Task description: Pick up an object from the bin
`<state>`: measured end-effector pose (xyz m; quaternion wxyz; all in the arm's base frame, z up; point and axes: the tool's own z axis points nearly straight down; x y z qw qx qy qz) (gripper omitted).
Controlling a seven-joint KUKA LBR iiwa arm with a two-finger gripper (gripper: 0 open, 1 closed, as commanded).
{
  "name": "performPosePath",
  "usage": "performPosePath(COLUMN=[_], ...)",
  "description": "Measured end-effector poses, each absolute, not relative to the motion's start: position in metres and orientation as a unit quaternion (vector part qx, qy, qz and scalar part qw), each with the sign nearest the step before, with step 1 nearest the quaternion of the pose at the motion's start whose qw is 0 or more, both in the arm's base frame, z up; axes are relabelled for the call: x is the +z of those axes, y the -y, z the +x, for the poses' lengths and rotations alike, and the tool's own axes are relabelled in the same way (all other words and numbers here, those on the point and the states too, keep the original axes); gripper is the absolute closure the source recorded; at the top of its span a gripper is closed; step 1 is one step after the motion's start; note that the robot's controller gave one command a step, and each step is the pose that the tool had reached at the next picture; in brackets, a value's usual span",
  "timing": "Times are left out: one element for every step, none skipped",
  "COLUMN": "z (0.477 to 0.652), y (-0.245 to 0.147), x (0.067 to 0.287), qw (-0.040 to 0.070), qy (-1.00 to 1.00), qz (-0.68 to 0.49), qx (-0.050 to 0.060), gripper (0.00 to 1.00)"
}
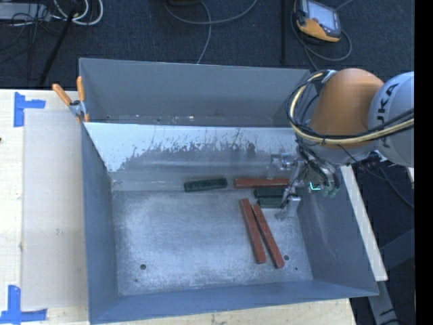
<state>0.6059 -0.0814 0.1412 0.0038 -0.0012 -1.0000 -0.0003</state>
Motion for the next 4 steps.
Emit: performPosePath(z=[0.6153, 0.6161, 0.6169, 0.6174], y=[0.1337, 0.1331, 0.1324, 0.1316], x=[0.068, 0.0687, 0.0691, 0.0694], qw=[-0.001, -0.001, -0.001, -0.001], qy=[0.998, 0.999, 0.999, 0.999], qz=[-0.055, -0.053, -0.051, -0.048], qx=[-0.001, 0.0, 0.0, 0.001], gripper=[0.0, 0.0, 0.0, 0.0])
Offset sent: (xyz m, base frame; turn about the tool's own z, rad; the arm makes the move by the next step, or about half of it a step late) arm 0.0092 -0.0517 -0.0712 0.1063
